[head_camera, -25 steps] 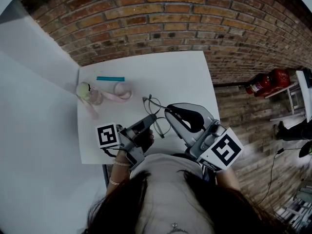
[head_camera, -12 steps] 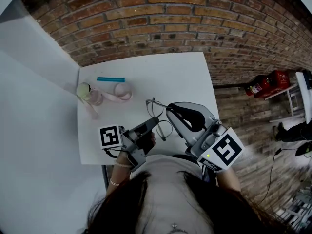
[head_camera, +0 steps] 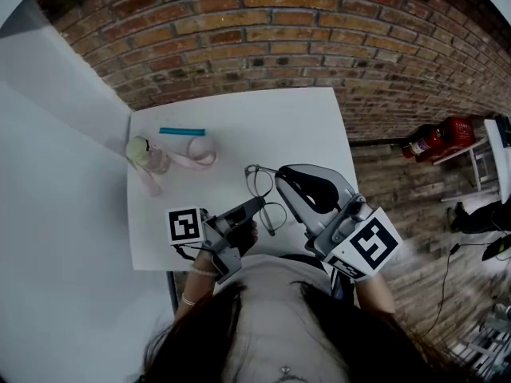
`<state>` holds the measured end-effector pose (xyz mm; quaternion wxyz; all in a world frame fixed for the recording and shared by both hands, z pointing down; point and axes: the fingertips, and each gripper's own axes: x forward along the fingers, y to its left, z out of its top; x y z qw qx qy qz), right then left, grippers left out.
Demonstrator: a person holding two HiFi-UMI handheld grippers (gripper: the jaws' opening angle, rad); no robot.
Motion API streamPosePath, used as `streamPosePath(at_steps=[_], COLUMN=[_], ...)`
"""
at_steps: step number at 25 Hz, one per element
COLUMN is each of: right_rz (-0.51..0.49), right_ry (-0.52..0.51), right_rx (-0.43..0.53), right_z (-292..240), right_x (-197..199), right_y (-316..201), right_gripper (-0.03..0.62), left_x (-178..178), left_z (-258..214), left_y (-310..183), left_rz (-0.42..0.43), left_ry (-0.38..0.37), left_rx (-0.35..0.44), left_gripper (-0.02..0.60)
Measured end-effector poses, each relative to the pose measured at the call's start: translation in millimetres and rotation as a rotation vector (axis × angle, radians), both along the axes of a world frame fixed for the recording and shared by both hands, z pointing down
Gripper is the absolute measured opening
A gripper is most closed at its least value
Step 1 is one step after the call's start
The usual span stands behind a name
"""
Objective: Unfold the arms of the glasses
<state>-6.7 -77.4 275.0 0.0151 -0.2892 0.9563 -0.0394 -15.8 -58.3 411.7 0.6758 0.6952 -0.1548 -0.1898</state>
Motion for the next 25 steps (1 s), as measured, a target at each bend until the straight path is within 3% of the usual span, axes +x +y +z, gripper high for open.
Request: streamPosePath(at_steps=[25], right_rz=[0.059], right_ry=[-0.014], right_rx=[0.000], right_z=[-3], right_x=[15], right_y=[-13], right_gripper=[0.034], left_x=[16], left_z=[2], left_y=[18], left_rz=[0.093], left_ry=[-0.027], left_rx=[0.015], left_gripper=[0.021])
